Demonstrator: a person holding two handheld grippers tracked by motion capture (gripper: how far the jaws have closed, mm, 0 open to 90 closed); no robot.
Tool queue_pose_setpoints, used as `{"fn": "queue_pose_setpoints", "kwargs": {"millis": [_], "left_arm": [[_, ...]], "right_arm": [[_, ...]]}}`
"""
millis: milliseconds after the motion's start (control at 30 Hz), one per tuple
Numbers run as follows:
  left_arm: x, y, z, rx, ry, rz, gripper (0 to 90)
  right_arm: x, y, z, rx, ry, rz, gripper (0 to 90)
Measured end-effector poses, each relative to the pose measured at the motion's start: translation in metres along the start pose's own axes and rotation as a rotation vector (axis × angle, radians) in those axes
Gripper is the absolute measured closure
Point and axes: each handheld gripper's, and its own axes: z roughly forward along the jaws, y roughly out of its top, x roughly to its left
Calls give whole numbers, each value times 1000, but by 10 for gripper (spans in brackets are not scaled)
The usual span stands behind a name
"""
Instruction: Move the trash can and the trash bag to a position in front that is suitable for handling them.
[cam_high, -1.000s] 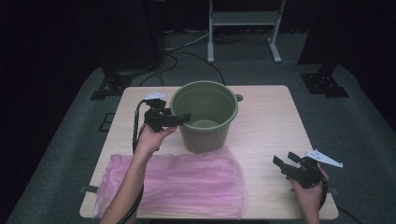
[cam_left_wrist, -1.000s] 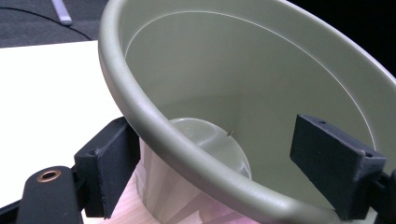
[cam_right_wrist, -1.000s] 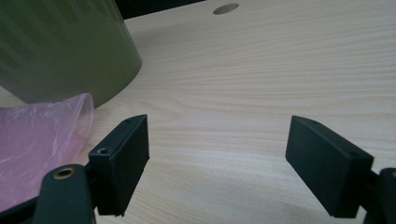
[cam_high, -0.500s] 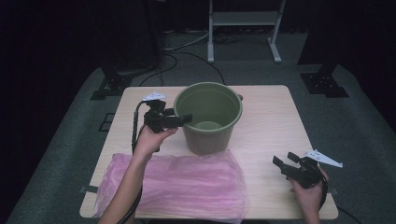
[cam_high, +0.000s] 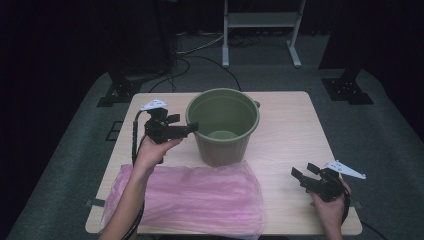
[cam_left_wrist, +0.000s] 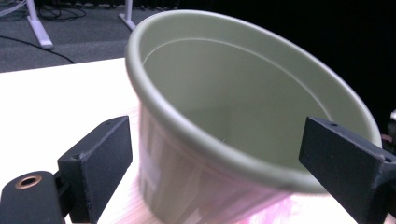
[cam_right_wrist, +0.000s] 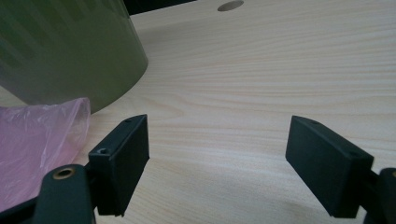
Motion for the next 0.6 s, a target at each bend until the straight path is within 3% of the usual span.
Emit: {"fn": "queue_pose_setpoints", "kwargs": {"millis": [233, 433, 600], "left_arm": [[11, -9, -24, 19, 8, 87, 85], [21, -27, -41, 49, -23, 153, 85], [29, -44, -44, 90, -33, 191, 85]], "right_arm": [[2, 0, 1, 3, 8, -15, 199], [5, 1, 1, 5, 26, -38, 191], [7, 3, -2, 5, 38, -65, 191]]}}
